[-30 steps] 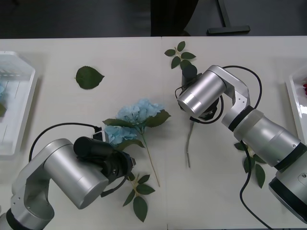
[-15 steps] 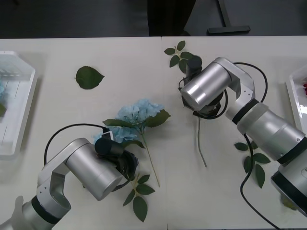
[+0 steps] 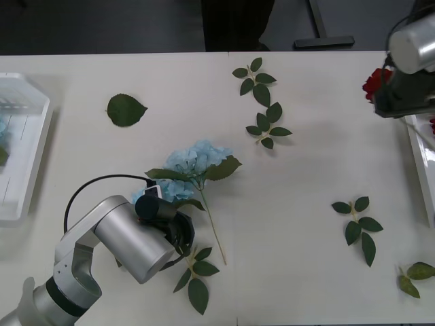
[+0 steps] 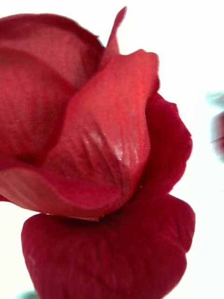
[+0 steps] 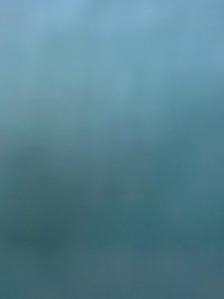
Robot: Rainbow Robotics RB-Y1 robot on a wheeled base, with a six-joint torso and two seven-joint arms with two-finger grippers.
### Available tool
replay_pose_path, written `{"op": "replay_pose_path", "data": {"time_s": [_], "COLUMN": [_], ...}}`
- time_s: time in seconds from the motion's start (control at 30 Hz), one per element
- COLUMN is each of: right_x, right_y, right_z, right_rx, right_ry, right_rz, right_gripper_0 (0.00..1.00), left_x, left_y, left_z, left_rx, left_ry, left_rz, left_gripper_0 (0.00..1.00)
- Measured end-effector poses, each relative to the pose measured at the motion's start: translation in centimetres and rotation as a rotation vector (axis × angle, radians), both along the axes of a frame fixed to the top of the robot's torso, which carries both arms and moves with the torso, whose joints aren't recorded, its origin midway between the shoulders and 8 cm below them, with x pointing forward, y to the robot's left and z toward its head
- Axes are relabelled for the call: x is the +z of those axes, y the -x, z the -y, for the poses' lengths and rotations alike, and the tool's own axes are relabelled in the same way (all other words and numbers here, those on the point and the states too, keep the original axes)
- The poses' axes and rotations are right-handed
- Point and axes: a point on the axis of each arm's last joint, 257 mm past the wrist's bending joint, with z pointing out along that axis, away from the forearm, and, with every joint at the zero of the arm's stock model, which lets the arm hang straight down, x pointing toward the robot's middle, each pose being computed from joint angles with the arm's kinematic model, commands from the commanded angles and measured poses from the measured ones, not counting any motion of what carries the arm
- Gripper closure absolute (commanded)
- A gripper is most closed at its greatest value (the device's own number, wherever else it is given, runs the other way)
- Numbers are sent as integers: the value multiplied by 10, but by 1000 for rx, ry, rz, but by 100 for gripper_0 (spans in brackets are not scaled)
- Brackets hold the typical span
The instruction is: Place the red flowers into the right box and the blue flowers into the left box. If a person shows an open palm, hand one flower to the person first, then continue sorting.
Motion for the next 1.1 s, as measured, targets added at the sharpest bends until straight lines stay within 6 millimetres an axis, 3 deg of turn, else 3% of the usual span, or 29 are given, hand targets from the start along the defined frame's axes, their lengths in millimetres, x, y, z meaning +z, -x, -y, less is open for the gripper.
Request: {"op": "replay_pose_path", "data": {"time_s": [0.2,0.37,0.47,0.6,0.73,0.83,0.97,1.1], "right_x": [35,33,19,13,11,6,21,78], "right_y": [10,1,4,7,7,9,-1,-32], "right_z": [84,140,159,166,157,135,78,1], "right_rx": [30,102,120,93,92,87,107,206], "right_ry": [138,216,206,166,115,-10,-303,-632], "right_rz": [-18,-8,-28,-17,-9,-3,81,276], "right_gripper_0": [100,100,100,100,100,100,100,100], "left_x": [0,0,5,36,74,87,94,95], "left_y": [-1,-1,-3,-3,14,18,11,9], "left_z": [-1,-1,-2,-8,-10,-22,-35,-37], "left_rx": [1,1,-3,-39,-106,-137,-199,-210], "left_ry": [-4,-5,-4,-14,25,14,-38,-47], "left_rz": [4,4,15,67,66,53,66,73], "left_gripper_0": [100,100,100,100,100,100,100,100]}}
